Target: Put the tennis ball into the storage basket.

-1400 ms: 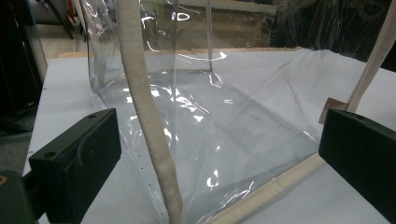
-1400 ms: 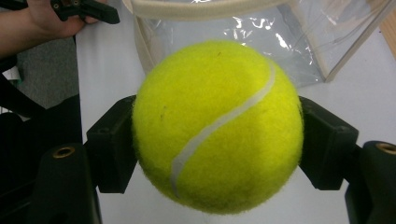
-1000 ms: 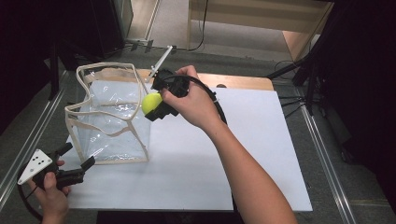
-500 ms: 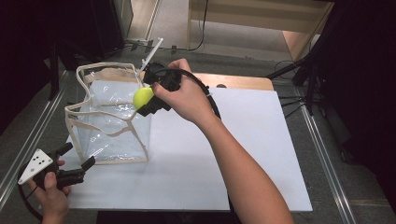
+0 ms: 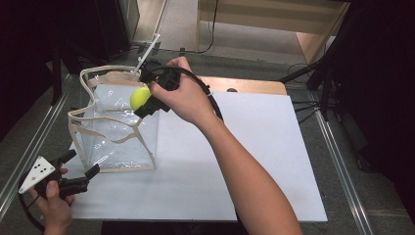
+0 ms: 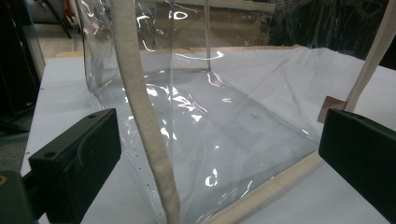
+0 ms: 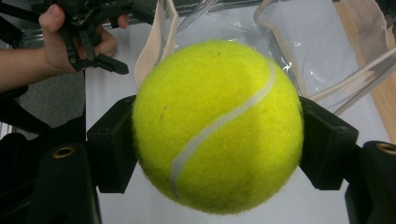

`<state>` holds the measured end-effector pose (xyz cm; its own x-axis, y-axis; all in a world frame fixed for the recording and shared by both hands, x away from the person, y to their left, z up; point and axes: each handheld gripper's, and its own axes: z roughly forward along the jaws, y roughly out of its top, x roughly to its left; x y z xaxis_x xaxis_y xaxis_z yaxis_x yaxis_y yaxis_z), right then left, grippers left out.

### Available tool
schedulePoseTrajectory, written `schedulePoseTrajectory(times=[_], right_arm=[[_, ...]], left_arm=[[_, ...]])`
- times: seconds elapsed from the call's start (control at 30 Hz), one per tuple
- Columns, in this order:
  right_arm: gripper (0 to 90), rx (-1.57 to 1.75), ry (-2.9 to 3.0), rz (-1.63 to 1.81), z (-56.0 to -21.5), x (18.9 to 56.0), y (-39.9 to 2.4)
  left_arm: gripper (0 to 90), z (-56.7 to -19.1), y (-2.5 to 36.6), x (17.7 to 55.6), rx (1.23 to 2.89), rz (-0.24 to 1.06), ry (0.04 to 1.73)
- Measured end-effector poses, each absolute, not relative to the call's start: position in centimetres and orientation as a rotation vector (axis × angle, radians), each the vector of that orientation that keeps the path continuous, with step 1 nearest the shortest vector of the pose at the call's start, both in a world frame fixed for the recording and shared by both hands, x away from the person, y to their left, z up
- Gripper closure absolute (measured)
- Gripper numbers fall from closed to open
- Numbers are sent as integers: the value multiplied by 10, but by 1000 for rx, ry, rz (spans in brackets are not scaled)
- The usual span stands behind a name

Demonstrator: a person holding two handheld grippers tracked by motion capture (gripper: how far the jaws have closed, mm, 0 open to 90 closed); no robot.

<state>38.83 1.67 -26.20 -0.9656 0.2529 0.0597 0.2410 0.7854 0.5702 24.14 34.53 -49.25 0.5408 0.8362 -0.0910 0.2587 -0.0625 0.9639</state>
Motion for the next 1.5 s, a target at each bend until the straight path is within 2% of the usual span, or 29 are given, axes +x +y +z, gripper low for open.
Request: schedulePoseTrajectory(times=[1.5], right_arm=[[231, 366, 3000, 804, -285, 405, 59]], left_arm=[[0, -492, 343, 242, 1623, 610, 944]])
